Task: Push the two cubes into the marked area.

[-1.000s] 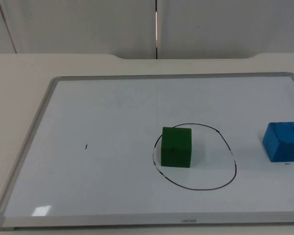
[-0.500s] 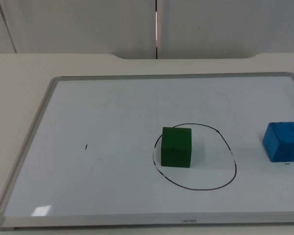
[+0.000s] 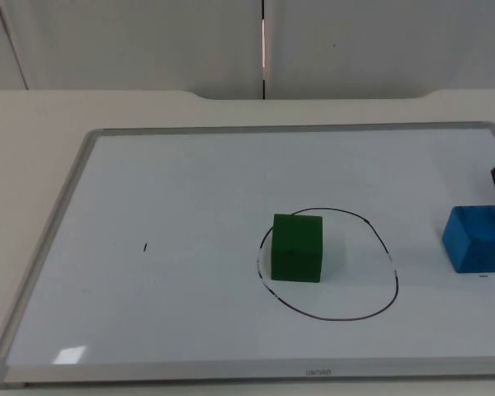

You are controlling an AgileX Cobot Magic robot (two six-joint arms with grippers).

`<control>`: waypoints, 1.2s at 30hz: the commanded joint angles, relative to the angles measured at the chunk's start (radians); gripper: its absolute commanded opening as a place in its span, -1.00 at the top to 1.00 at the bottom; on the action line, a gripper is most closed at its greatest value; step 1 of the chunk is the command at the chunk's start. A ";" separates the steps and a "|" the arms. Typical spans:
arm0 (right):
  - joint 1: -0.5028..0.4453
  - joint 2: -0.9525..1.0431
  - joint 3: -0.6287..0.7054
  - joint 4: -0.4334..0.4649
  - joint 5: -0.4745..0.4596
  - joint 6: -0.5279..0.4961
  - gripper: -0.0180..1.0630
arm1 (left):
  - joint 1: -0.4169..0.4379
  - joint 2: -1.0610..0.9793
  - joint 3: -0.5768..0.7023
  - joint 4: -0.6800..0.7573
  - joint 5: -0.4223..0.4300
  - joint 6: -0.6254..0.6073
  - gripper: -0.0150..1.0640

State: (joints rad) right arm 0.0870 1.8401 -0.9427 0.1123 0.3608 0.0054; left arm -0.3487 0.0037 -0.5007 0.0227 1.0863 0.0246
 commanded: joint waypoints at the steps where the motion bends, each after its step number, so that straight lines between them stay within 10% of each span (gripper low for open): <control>1: 0.005 0.009 -0.004 -0.006 -0.010 0.002 0.97 | 0.001 -0.004 0.006 0.006 -0.011 -0.005 0.98; 36: 0.145 0.054 -0.004 -0.005 -0.092 0.004 0.97 | 0.001 -0.004 0.006 0.006 -0.011 -0.005 0.98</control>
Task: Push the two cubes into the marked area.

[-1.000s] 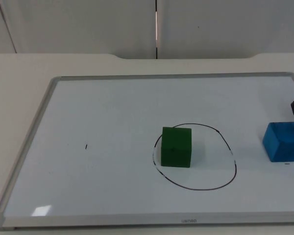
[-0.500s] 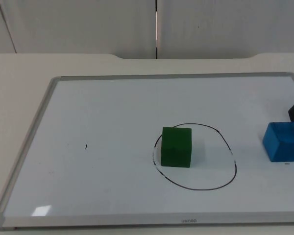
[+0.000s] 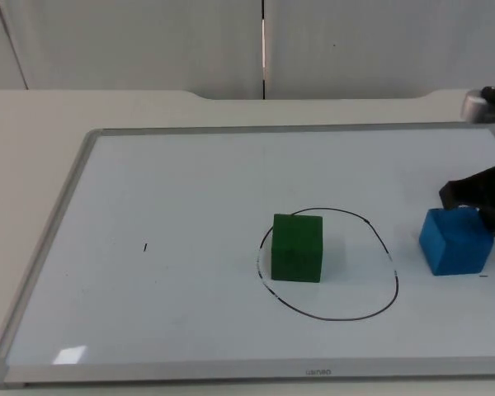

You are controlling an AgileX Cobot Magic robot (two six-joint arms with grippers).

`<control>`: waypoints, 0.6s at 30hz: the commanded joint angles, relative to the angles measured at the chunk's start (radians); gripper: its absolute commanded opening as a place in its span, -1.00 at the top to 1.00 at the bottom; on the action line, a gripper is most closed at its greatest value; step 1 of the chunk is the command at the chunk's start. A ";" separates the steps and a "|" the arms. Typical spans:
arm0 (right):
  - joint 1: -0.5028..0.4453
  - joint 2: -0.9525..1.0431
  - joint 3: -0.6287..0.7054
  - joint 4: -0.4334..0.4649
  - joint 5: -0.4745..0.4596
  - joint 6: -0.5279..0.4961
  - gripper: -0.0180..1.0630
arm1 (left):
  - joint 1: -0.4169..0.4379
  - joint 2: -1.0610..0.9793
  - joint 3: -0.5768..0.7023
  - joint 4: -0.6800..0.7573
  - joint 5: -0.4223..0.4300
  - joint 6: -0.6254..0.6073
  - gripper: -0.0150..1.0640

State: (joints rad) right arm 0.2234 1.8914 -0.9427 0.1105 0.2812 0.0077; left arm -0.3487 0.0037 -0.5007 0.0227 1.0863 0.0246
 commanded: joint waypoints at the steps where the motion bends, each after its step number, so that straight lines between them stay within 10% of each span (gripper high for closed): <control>1: 0.009 0.003 -0.004 -0.004 -0.013 0.002 0.97 | 0.001 -0.004 0.006 0.006 -0.011 -0.005 0.98; 18: 0.009 0.001 -0.004 -0.022 0.119 0.030 0.97 | 0.001 -0.004 0.006 0.006 -0.011 -0.005 0.98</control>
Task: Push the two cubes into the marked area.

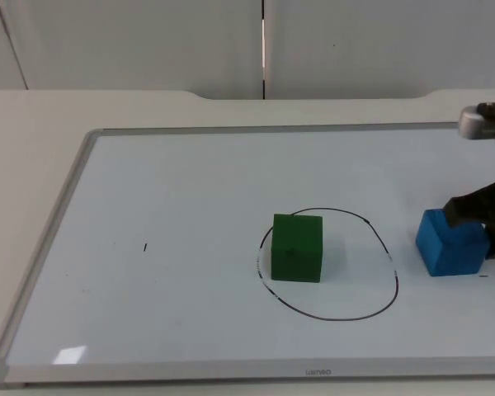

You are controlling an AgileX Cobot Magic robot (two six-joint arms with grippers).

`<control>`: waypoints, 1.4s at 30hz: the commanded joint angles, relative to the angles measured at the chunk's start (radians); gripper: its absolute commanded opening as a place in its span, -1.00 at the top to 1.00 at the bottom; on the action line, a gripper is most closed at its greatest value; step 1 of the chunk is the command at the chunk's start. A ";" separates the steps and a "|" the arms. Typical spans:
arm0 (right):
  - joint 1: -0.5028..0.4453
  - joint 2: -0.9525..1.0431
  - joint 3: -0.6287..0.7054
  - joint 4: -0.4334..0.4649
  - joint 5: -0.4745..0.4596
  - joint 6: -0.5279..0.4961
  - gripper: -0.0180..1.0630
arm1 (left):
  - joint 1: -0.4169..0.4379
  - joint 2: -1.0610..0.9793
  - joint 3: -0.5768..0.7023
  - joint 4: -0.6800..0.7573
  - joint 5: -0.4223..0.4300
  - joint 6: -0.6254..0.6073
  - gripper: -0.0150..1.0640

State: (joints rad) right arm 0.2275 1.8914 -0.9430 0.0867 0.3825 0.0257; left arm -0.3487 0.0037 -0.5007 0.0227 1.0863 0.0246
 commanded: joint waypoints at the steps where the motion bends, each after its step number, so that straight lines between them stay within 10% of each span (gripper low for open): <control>1: 0.005 0.001 -0.004 0.003 0.020 0.016 0.97 | 0.001 -0.004 0.006 0.006 -0.011 -0.005 0.98; 42: 0.062 0.007 -0.004 0.074 -0.125 0.038 0.97 | 0.001 -0.004 0.006 0.006 -0.011 -0.005 0.98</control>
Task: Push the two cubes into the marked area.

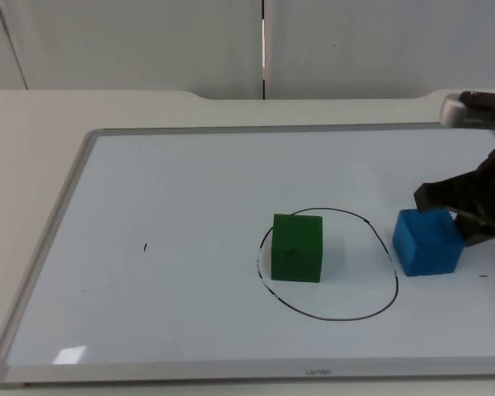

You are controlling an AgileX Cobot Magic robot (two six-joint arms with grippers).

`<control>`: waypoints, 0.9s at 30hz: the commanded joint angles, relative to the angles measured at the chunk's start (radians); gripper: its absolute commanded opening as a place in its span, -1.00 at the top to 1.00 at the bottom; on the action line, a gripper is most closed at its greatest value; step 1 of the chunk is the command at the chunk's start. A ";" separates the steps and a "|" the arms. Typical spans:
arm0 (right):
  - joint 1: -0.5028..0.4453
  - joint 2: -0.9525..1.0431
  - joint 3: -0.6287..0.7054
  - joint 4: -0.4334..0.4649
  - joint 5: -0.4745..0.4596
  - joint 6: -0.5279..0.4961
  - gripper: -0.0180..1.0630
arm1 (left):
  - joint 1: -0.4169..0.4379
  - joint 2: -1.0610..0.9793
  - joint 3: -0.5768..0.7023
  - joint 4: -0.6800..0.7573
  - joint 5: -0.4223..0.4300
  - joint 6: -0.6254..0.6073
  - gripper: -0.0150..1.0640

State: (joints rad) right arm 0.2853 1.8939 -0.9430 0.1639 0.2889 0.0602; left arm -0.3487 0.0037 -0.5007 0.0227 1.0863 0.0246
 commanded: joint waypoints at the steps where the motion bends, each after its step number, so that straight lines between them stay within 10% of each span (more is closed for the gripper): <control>1: 0.006 0.008 -0.004 -0.001 -0.038 0.005 0.97 | 0.001 -0.004 0.006 0.006 -0.011 -0.005 0.98; 27: 0.096 0.044 -0.004 0.000 -0.096 0.053 0.97 | 0.001 -0.004 0.006 0.006 -0.011 -0.005 0.98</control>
State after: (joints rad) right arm 0.3752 1.9393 -0.9430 0.1664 0.2067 0.1077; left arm -0.3487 0.0037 -0.5007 0.0227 1.0863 0.0246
